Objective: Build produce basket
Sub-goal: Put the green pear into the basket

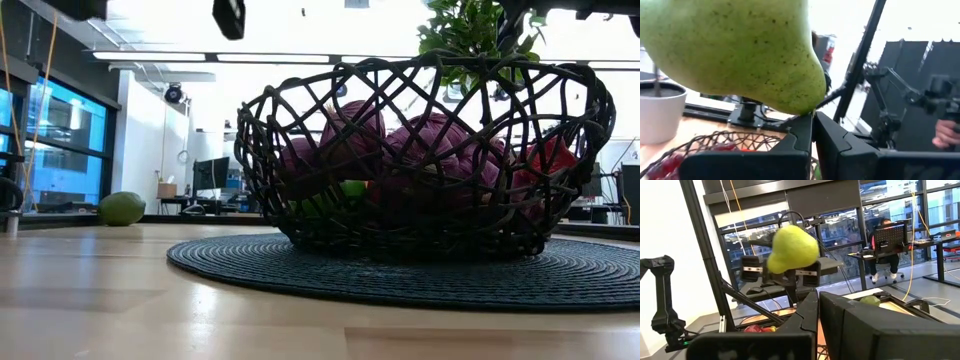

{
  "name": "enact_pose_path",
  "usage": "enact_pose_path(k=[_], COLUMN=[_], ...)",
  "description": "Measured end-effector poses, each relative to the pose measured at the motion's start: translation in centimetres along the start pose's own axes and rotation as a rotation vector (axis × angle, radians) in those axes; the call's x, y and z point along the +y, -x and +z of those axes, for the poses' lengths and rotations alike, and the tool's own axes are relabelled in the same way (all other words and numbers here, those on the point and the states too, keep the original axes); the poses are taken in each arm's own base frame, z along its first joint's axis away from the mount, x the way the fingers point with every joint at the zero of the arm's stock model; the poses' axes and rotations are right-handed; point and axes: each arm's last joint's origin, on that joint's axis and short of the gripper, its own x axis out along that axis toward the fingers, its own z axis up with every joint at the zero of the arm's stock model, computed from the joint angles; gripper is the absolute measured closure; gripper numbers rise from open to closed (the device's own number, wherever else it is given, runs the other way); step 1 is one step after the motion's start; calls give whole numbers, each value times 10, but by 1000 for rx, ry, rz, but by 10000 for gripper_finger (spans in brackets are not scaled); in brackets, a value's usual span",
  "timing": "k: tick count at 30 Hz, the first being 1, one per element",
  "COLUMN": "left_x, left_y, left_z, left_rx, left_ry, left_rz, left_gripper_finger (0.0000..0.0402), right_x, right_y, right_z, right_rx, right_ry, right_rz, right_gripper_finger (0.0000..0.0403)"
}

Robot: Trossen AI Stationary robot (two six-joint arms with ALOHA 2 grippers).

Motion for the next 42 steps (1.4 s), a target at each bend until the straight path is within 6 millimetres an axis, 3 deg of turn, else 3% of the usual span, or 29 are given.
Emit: enact_pose_path(k=[5,20,26,30,38,42], left_x=[2,4,-4,-9,-5,4], left_y=[8,6,-10,-17,-24,-33], left_z=[-1,1,21,29,26,17], left_rx=[-3,14,267,426,393,428], left_ry=[7,13,271,561,1084,1169], left_rz=[27,37,77,167,268,272], left_gripper_finger=[401,401,401,401,401,401], right_x=[0,0,0,0,-1,-1], right_y=[0,0,0,0,0,0], right_z=[0,0,0,0,-3,-5], right_rx=[0,-1,-1,-1,26,44], right_ry=[2,3,11,11,22,29], right_rz=[0,-9,-13,-13,-16,-18], right_gripper_finger=[403,403,403,403,403,403])
